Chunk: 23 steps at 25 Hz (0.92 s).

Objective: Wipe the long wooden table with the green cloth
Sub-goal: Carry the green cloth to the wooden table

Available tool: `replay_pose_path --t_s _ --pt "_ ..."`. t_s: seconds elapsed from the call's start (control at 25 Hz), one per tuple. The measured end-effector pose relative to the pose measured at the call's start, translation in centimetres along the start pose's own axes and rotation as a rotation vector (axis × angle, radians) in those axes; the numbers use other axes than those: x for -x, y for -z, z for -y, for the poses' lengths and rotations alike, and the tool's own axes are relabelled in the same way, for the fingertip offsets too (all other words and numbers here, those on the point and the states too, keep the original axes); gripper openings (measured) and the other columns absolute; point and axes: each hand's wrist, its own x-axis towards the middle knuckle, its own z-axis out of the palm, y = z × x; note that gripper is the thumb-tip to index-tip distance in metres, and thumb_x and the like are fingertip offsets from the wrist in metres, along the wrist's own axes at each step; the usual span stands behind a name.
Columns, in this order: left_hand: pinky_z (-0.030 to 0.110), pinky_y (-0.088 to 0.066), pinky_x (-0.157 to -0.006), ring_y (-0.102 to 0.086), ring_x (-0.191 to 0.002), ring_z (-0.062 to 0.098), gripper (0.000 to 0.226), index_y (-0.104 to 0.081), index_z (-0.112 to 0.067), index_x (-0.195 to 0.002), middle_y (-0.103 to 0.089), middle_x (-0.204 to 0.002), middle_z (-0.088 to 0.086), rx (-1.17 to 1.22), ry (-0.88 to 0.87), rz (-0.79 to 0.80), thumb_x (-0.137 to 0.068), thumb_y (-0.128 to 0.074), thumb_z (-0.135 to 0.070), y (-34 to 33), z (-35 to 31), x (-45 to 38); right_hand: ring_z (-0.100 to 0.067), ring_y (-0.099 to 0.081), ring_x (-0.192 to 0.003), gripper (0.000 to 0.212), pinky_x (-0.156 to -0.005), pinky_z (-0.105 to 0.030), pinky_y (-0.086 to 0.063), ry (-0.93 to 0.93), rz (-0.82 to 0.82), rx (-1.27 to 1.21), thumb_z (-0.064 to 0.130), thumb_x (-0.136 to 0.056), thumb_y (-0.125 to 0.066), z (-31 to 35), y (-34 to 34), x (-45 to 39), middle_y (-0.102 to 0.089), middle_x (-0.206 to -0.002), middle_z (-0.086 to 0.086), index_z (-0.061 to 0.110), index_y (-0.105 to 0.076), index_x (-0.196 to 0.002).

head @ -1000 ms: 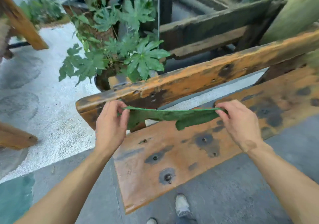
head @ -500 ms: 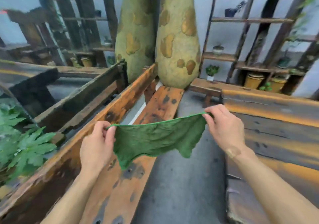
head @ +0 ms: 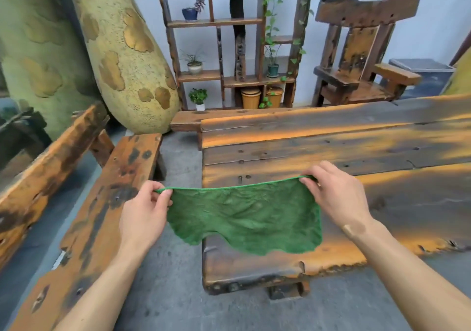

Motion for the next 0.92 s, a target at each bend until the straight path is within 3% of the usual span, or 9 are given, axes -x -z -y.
replay_pose_path --t_s 0.16,0.44,0.76,0.92 --pt "0.043 -0.054 -0.081 -0.07 -0.082 0.02 0.011 -0.058 -0.028 -0.088 -0.071 -0.07 -0.019 -0.056 0.004 0.059 -0.095 -0.066 -0.032 -4.8 -2.4 1.1 -0.034 -0.067 -0.076 0.009 -0.053 -0.039 -0.052 -0.126 0.082 -0.014 0.03 -0.091 -0.071 -5.1 0.1 2.2 -0.064 -0.091 -0.001 0.021 -0.07 -0.093" --pt "0.043 -0.054 -0.077 -0.067 -0.079 0.017 0.014 -0.057 -0.032 -0.083 -0.07 -0.07 -0.019 -0.18 0.045 0.122 -0.094 -0.065 -0.037 -7.4 -1.5 0.0 -0.033 -0.067 -0.081 0.007 -0.059 -0.038 -0.052 -0.185 0.189 -0.06 0.028 -0.093 -0.069 -6.8 -2.8 1.9 -0.067 -0.098 0.0 0.022 -0.072 -0.097" --pt "0.041 -0.049 -0.081 -0.064 -0.096 0.031 0.01 -0.057 -0.03 -0.094 -0.073 -0.092 -0.009 -0.286 0.158 0.195 -0.098 -0.06 -0.039 -12.5 1.3 -9.5 -0.038 -0.062 -0.102 0.018 -0.078 -0.043 -0.051 -0.22 0.344 -0.016 0.026 -0.099 -0.058 -7.8 -11.0 -8.5 -0.064 -0.112 -0.006 0.019 -0.071 -0.11" --pt "0.039 -0.042 -0.078 -0.06 -0.1 0.032 0.011 -0.057 -0.024 -0.099 -0.07 -0.1 -0.003 -0.266 0.165 0.157 -0.1 -0.058 -0.035 -15.2 1.4 -14.1 -0.039 -0.061 -0.101 0.019 -0.077 -0.043 -0.048 -0.26 0.297 0.013 0.024 -0.099 -0.057 -8.2 -14.6 -13.5 -0.064 -0.11 -0.01 0.016 -0.07 -0.11"
